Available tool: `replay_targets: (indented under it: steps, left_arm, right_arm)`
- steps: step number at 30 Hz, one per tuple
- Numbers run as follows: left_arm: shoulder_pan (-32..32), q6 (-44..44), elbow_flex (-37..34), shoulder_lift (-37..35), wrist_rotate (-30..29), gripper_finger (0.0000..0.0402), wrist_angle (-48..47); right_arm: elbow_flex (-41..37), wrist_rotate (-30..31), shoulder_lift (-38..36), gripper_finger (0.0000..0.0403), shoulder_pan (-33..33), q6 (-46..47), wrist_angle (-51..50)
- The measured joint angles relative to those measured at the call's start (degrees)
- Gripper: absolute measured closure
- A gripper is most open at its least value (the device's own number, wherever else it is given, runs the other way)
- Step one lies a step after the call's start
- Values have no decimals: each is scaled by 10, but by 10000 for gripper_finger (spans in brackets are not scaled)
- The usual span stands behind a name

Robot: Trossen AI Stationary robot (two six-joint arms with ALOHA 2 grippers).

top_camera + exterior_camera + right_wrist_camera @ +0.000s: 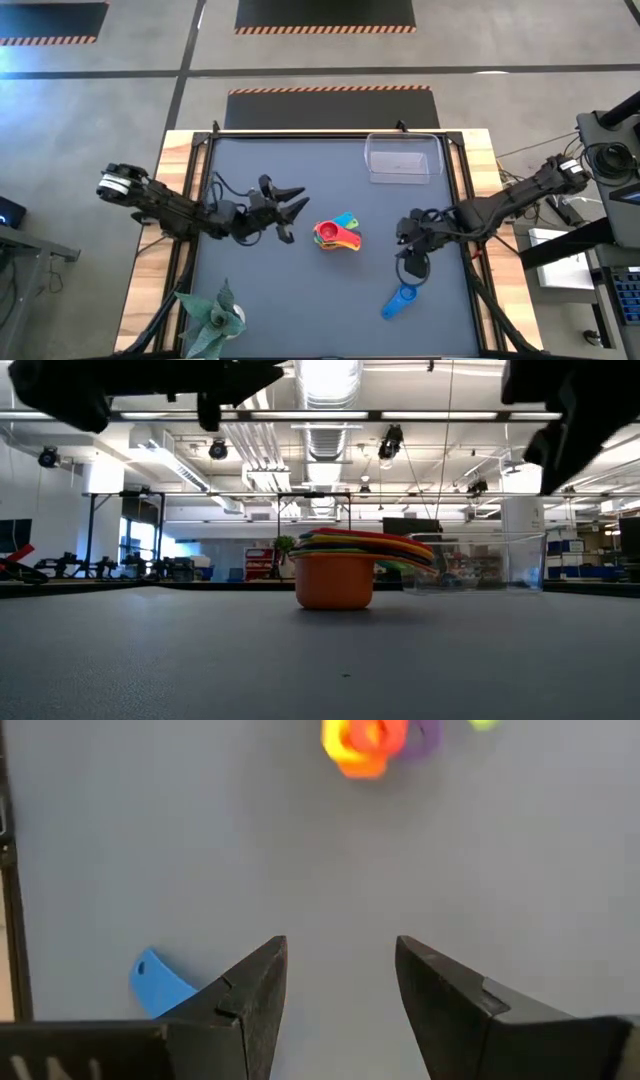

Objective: Nest measuring cups in basket
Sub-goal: Stack the blue measuring cup on top of the red measuring cup

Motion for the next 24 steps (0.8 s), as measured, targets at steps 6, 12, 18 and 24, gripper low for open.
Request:
replay_targets:
  steps: [6,12,18,24]
  left_arm:
    - [-1,35,95,64,2,283,-2]
    - [-3,66,167,116,41,283,-14]
    - [-3,67,184,124,80,283,-4]
    - [0,70,184,124,81,283,26]
  right_arm:
    - [-35,28,-17,227,22,89,5]
    - [-39,54,-15,227,58,164,8]
    - [-39,90,-15,227,97,237,9]
    - [-39,105,-11,227,109,289,10]
